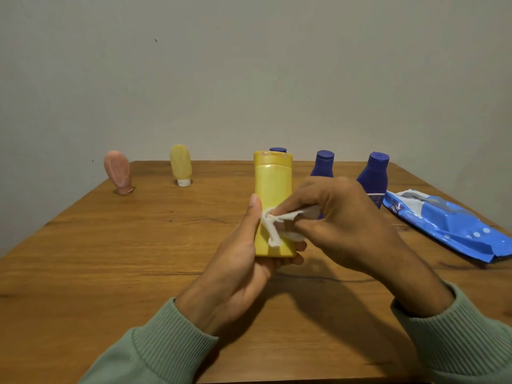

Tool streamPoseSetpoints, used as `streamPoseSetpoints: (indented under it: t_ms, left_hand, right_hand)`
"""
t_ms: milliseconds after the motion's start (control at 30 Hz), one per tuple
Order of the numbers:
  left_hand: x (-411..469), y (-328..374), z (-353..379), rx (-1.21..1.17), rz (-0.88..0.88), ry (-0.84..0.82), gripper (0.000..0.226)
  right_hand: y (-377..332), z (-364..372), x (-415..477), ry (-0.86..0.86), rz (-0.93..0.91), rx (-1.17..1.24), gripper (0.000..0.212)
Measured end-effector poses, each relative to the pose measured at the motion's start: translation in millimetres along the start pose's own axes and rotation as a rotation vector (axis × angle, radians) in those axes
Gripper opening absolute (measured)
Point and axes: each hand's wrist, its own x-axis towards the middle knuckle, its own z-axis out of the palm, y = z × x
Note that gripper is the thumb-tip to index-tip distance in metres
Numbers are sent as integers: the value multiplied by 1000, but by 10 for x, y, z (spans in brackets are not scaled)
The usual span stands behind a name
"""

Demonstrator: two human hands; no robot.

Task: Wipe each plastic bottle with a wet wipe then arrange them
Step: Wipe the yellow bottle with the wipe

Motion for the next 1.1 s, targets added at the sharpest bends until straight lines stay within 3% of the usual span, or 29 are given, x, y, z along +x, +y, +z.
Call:
streamPoseSetpoints:
  t_ms: [100,233,300,467,633,700,833,933,1000,1100]
  left_hand:
    - [10,1,6,18,21,-12,50]
    - [55,-27,-44,-9,-43,1,61]
    - [59,-40,-57,-18,-41,-26,61]
    - [49,-62,-50,111,70,-78,47]
    - [3,-84,-49,291,57,-157,54]
    - [-2,-84,-53,318,70,-154,54]
    - [35,-95,-52,242,143,-93,47]
    - [67,-98,-40,159,151,-59,48]
    - [59,-81,-42,170,143,-59,51]
    - [26,-57,-42,268,116,-118,53]
  right_hand:
    - [-5,33,-9,163,20,-9,21]
    - [-68,11,-28,-109,0,16,20]
    - [-81,14,-34,-151,-39,-7,20]
    - [36,76,-11,213,-81,-29,21]
    - [141,35,-2,494,-117,-46,23]
    - [127,20,-7,474,-127,-18,23]
    - [31,24,-11,160,-50,67,18]
    - [0,47,-10,40,-33,46,16]
    - [27,37,-1,74,-68,37,17]
    - [101,16,10,264,-89,51,19]
